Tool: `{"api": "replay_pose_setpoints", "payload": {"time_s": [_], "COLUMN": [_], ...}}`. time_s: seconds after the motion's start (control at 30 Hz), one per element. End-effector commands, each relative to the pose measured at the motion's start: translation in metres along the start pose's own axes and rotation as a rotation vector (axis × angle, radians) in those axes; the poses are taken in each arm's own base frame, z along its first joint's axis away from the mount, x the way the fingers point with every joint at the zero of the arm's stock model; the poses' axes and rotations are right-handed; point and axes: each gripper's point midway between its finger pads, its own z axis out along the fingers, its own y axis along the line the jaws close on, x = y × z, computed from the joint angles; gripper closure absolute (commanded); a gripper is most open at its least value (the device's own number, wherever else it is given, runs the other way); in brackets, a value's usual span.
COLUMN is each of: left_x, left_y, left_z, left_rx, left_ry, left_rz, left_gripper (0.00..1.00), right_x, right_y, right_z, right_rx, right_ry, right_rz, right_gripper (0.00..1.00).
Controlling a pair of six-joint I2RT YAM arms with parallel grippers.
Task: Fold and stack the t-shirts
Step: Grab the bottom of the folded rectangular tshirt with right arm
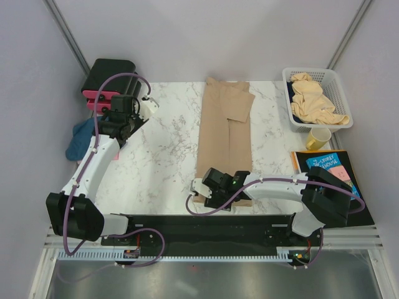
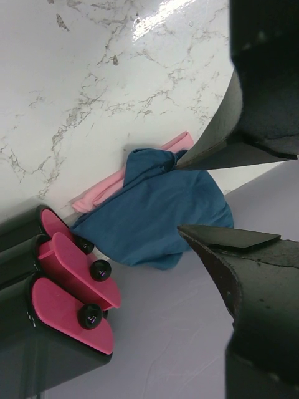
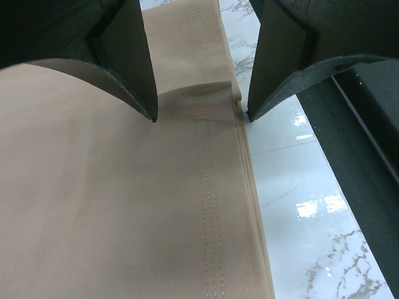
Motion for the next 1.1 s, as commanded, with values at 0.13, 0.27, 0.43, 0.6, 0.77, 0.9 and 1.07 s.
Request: {"api": "replay_pose_setpoints", "payload": {"time_s": [0.13, 0.27, 0.43, 0.6, 0.77, 0.9, 1.07], "left_x": [-0.013, -0.014, -0.016, -0.017, -0.016, -0.016, -0.015], "left_y": [0.024, 0.026, 0.032, 0.036, 0.037, 0.033, 0.027], "left_z": [-0.014, -0.015, -0.02, -0.028, -0.033, -0.034, -0.033], "left_rx": [-0.062, -0.067, -0.086, -0.104, -0.11, -0.099, -0.084], "left_ry": [-0.039, -0.04, -0.048, -0.059, -0.068, -0.08, -0.085], "left_rz": [0.011, 0.014, 0.022, 0.02, 0.021, 0.007, -0.021], "left_gripper": [0.52, 0.52, 0.52, 0.51, 0.51, 0.5, 0.51], "right_x": [0.039, 0.045, 0.054, 0.049, 0.026, 0.015, -0.001], "right_y": [0.007, 0.009, 0.012, 0.011, -0.002, -0.023, -0.061], "right_z": [0.011, 0.016, 0.02, 0.014, -0.021, -0.047, -0.066], "right_rx": [-0.072, -0.117, -0.154, -0.161, -0.145, -0.107, 0.002], "right_ry": [0.171, 0.205, 0.24, 0.227, 0.171, 0.156, 0.138], "right_rz": [-0.017, -0.017, -0.013, -0.015, -0.093, -0.129, -0.175], "right_gripper": [0.43, 0.67, 1.0, 1.0, 1.0, 1.0, 1.0]}}
